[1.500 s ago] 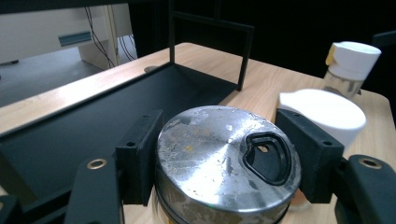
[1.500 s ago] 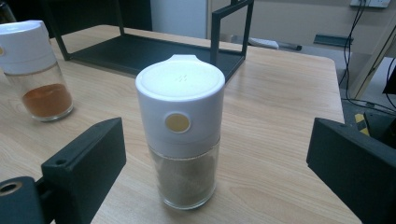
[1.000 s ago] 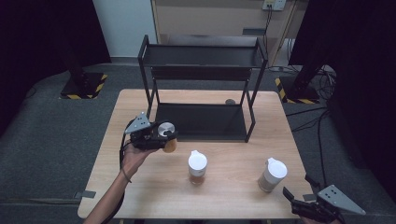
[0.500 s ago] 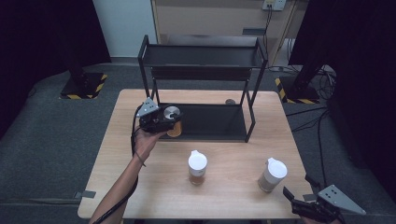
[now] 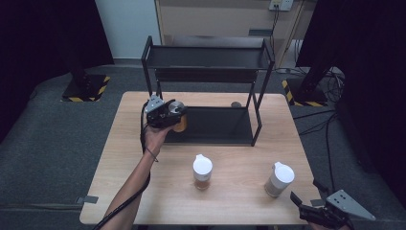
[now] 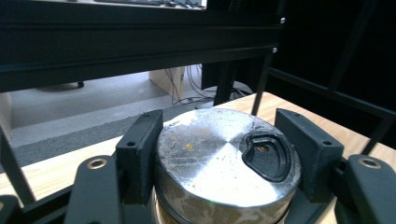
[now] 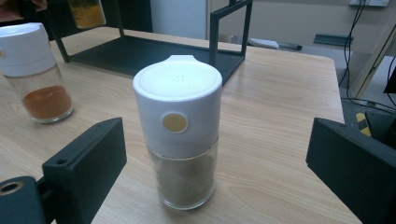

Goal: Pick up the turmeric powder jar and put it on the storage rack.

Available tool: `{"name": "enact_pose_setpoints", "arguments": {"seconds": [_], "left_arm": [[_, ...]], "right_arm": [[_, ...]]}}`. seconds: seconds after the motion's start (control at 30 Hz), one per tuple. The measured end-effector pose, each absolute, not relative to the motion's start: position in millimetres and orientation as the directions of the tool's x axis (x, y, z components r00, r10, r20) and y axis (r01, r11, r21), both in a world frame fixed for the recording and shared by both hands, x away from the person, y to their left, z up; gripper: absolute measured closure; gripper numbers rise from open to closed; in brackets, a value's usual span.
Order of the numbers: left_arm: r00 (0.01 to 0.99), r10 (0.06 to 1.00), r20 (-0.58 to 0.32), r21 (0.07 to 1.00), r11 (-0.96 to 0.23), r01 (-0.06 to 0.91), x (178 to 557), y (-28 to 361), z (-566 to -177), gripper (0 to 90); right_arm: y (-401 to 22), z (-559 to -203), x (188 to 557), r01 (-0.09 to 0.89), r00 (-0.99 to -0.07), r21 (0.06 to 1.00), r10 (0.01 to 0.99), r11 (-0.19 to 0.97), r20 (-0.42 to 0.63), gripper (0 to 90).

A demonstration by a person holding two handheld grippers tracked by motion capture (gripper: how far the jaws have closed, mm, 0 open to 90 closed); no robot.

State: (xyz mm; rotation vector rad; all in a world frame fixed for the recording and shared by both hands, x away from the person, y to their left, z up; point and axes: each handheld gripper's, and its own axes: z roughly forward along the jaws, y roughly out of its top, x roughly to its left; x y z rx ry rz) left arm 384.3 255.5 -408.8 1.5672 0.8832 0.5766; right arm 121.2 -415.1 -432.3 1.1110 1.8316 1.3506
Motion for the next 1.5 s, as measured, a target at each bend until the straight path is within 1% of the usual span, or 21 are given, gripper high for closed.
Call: {"name": "enact_pose_setpoints", "arguments": {"seconds": [0.1, 0.43, 0.5, 0.87, 1.23, 1.5], "left_arm": [[0.575, 0.809, -0.119, 0.975, -0.015, 0.224, 386, 254, -412, 34.1], [0.555, 0.829, -0.06, 0.975, -0.071, 0.211, 392, 239, -426, 34.2], [0.553, 0.83, -0.074, 0.974, -0.059, 0.219, 394, 239, -431, 34.2], [0.525, 0.846, -0.095, 0.96, -0.063, 0.275, 401, 233, -452, 34.2], [0.518, 0.851, -0.086, 0.955, -0.078, 0.288, 404, 231, -460, 34.2], [0.516, 0.85, -0.104, 0.954, -0.061, 0.293, 406, 232, -464, 34.1]], "right_arm": [[-415, -432, 121, 0.273, -0.469, 0.953, 0.883, 0.13, 0.014, 5.2], [-416, -433, 121, 0.274, -0.47, 0.954, 0.883, 0.125, 0.019, 5.2], [-416, -433, 121, 0.273, -0.47, 0.954, 0.883, 0.124, 0.019, 5.2], [-417, -434, 122, 0.273, -0.472, 0.955, 0.881, 0.119, 0.025, 5.3], [-417, -434, 122, 0.276, -0.47, 0.954, 0.882, 0.118, 0.026, 5.3], [-417, -434, 122, 0.275, -0.47, 0.954, 0.882, 0.118, 0.027, 5.3]]}}
